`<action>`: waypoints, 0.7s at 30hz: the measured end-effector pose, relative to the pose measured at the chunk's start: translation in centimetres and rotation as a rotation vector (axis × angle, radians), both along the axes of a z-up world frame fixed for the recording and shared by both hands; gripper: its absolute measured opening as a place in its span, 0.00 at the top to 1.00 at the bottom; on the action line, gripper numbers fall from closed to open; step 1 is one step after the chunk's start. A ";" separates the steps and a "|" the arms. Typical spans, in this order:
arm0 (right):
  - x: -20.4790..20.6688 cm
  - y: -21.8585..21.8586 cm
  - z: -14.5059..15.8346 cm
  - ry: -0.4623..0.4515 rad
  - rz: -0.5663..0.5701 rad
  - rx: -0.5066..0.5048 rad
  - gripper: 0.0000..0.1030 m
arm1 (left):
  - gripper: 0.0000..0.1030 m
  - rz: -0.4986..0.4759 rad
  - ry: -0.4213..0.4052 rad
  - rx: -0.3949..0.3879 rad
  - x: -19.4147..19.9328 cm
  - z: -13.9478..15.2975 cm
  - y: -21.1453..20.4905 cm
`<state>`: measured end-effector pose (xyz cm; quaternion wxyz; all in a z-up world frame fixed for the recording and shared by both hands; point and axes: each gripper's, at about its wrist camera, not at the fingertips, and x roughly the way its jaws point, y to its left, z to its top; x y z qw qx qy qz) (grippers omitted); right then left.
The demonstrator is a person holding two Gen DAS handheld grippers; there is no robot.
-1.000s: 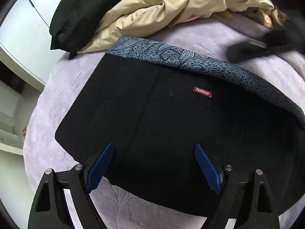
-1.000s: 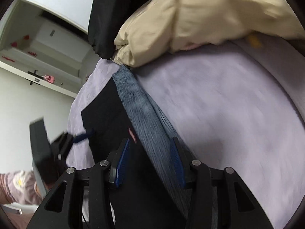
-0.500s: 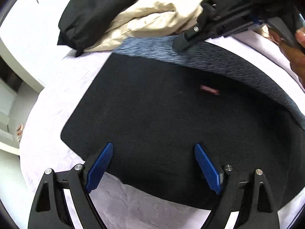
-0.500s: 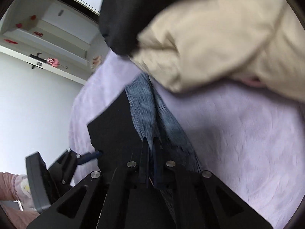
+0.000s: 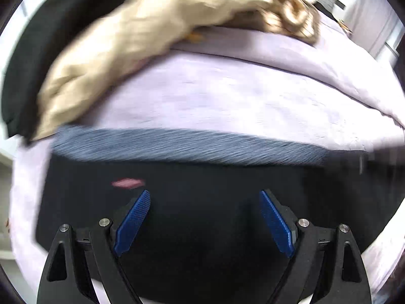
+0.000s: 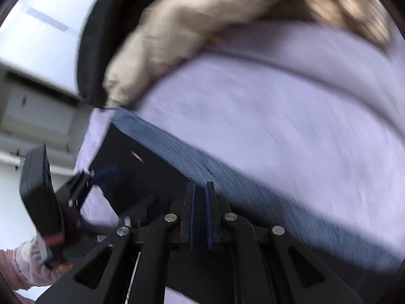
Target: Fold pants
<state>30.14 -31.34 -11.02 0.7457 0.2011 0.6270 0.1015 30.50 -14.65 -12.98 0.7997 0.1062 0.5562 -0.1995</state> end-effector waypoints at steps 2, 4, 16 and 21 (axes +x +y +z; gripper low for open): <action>-1.3 -2.9 -2.9 0.054 -0.092 -0.039 0.92 | 0.14 0.027 -0.015 0.057 1.0 -1.6 -2.1; -1.9 -5.2 -4.4 0.038 -0.142 -0.088 0.97 | 0.14 0.080 -0.032 0.086 2.4 -2.4 -2.9; -13.9 -18.0 -0.3 -0.003 -0.498 -0.051 0.53 | 0.14 0.104 -0.033 0.162 -2.2 2.0 1.5; -16.8 -13.0 -4.3 0.096 -0.441 -0.157 0.54 | 0.14 0.172 0.025 0.318 -5.2 -2.4 2.5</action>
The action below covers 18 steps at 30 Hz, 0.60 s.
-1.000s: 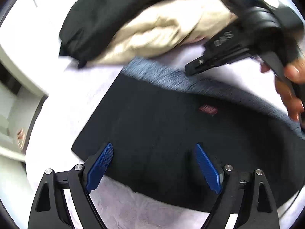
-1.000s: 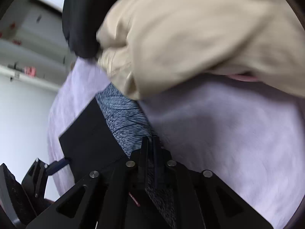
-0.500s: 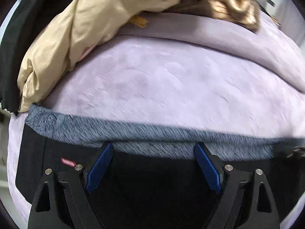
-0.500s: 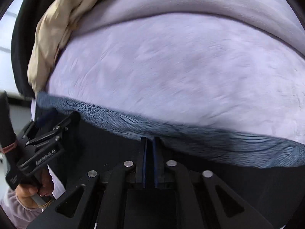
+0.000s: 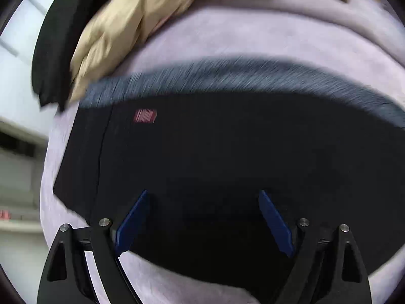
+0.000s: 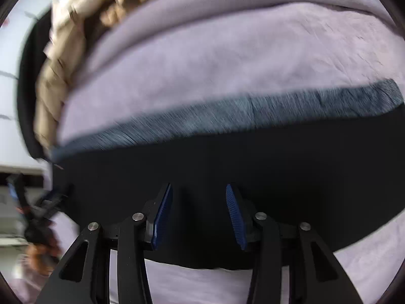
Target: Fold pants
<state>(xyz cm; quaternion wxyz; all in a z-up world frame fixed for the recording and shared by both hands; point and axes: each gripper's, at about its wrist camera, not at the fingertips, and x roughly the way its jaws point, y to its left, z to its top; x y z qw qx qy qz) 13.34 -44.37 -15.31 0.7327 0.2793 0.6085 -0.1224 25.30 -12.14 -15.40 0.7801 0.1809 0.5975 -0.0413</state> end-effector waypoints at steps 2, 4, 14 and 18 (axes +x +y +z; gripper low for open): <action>-2.7 -0.9 0.2 -0.097 -0.153 0.148 0.54 | 0.14 0.075 0.029 -0.058 0.1 0.7 2.1; -4.1 1.0 0.2 -0.185 -0.133 0.369 0.52 | 0.14 0.038 -0.026 -0.005 0.3 1.6 2.9; 0.4 16.8 -5.9 -0.228 -0.018 0.831 0.52 | 0.00 0.024 0.009 -0.069 3.3 0.3 6.3; 1.6 16.5 -6.2 -0.233 -0.032 0.875 0.59 | 0.00 0.006 -0.005 -0.064 2.6 0.8 6.2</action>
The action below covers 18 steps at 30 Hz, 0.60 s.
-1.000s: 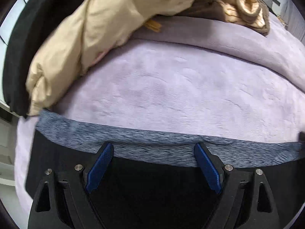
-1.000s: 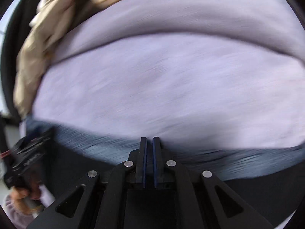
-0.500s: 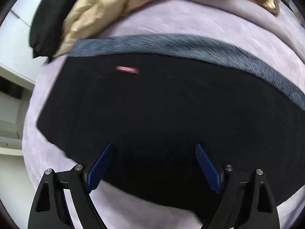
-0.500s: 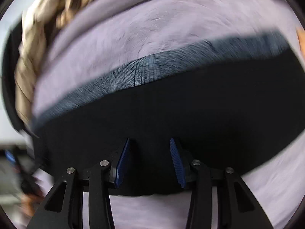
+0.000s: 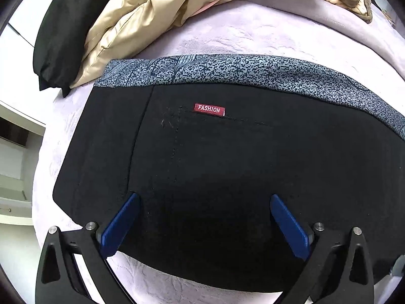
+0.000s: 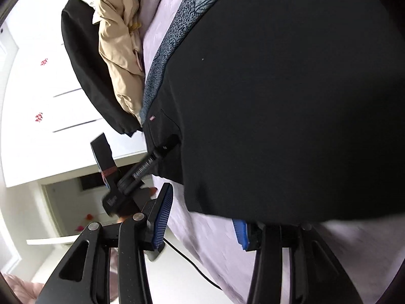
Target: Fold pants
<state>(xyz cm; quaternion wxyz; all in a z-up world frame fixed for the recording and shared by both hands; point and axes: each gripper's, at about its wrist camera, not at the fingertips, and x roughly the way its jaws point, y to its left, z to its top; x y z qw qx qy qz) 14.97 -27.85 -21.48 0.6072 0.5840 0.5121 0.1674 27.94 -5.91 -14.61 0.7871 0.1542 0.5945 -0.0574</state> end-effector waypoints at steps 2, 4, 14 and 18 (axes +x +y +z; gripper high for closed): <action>0.8 0.3 1.1 -0.013 0.031 -0.043 0.91 | 0.00 0.005 0.001 -0.010 -0.1 0.2 0.1; 0.7 0.0 2.6 -0.060 0.078 -0.128 0.91 | 0.00 -0.001 -0.005 -0.022 -0.2 0.1 0.2; -4.6 -6.2 8.8 -0.002 0.097 -0.560 0.81 | 0.00 -0.156 -0.019 -0.086 -3.9 3.5 -2.7; -3.2 -9.6 6.7 0.075 0.169 -0.721 0.80 | 0.00 -0.282 0.007 0.006 -6.6 0.3 -8.7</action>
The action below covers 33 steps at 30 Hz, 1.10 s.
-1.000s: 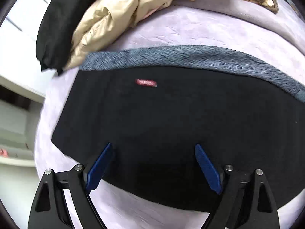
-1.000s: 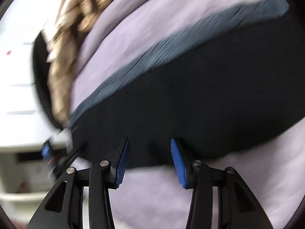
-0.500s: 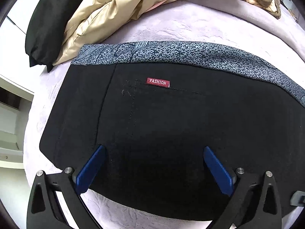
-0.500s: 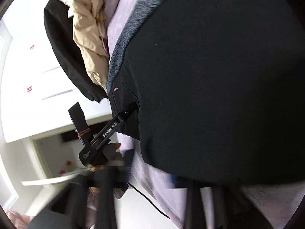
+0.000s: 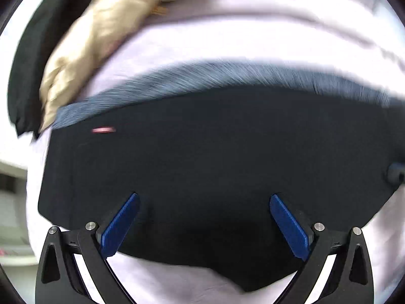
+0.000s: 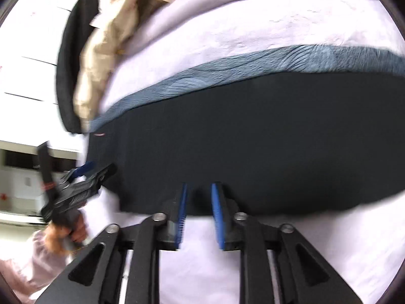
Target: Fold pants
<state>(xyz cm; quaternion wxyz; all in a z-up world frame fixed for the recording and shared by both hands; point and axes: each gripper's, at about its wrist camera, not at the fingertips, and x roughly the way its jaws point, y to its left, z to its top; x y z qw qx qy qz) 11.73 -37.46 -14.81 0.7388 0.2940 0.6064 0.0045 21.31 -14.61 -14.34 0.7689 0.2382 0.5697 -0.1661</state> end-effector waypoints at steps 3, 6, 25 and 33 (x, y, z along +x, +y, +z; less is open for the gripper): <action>-3.0 -4.8 0.2 0.021 -0.122 -0.018 1.00 | 0.00 0.029 0.006 0.031 -0.2 -0.6 -0.4; -8.9 -12.8 3.0 -0.018 -0.410 -0.106 0.79 | 0.00 0.012 -0.011 0.043 -0.5 1.4 -1.4; -15.5 -25.1 7.0 -0.158 -0.690 -0.158 0.73 | 0.00 -0.050 -0.024 -0.083 -0.8 2.6 -21.6; -0.8 -20.9 -1.0 -0.109 -0.295 -0.087 0.73 | 0.00 0.025 -0.038 -0.049 2.8 -1.4 -22.1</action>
